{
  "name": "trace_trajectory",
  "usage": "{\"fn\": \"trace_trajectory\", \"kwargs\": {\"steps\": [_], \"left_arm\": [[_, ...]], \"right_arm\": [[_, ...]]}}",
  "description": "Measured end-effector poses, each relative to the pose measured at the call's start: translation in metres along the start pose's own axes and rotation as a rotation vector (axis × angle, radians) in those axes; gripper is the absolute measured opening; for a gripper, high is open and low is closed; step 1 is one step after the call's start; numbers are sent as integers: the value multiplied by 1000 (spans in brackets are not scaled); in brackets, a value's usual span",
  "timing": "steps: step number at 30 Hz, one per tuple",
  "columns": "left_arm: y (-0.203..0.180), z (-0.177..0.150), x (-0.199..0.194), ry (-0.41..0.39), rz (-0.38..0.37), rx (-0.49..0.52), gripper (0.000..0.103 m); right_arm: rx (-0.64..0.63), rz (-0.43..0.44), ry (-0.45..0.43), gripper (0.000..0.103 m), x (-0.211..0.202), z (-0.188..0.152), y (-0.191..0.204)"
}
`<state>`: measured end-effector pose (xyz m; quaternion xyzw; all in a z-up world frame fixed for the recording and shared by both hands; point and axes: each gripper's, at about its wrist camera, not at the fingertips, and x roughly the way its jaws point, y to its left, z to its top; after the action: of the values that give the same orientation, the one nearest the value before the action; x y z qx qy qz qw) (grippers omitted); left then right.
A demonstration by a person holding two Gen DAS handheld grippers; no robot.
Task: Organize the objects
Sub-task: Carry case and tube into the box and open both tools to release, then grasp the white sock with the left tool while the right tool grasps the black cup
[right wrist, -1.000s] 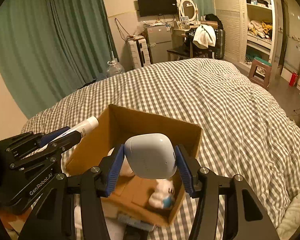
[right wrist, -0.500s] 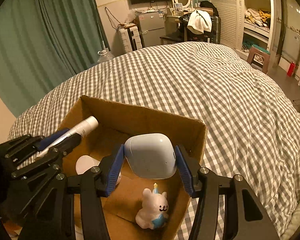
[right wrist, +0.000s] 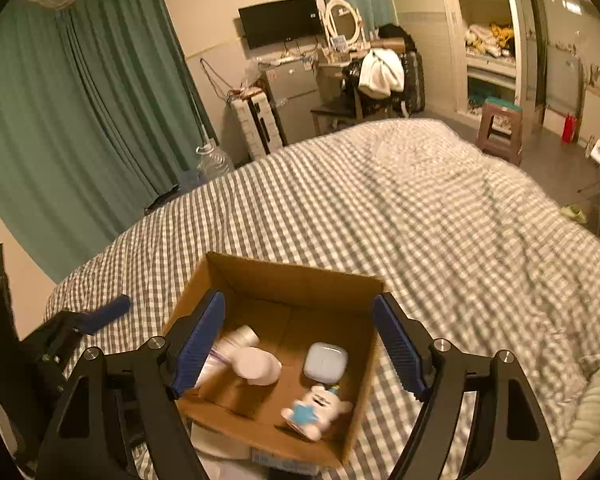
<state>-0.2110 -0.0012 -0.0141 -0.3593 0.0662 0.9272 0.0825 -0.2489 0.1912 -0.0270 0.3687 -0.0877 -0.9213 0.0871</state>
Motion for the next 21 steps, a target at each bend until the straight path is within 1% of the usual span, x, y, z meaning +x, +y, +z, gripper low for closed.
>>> {"fn": "trace_trajectory", "kwargs": {"steps": [2,4,5,6,8,10,11,14,17,21], "left_arm": [[6,2,-19,-17,8,-21,84],[10,3,-42,-45,17,-36,88],[11,3,-53,-62,25,-37,93],[10,3,-62,-75,34,-36,95],[9,-3,-81,-104,49,-30,97],[7,-11,-94,-109,59,-24,97],[7,-15,-99,-108,69,-25,98],[5,-31,-111,-114,140,-26,100],[-1,-46,-118,-120,158,-28,100],[-9,-67,-117,-109,168,-40,100]], "right_arm": [[-7,-21,-21,77,-25,0,1],[-9,-29,-40,77,-48,-1,2],[-12,-31,-46,77,-56,-3,0],[-17,-37,-53,77,-66,-5,2],[-29,-41,-68,78,-86,-11,5],[-44,-44,-79,79,-104,-19,8],[-49,-49,-79,79,-109,-21,9],[-78,-64,-79,79,-125,-34,13],[-106,-60,-82,80,-132,-46,17],[-120,-59,-67,80,-128,-63,18]]}}
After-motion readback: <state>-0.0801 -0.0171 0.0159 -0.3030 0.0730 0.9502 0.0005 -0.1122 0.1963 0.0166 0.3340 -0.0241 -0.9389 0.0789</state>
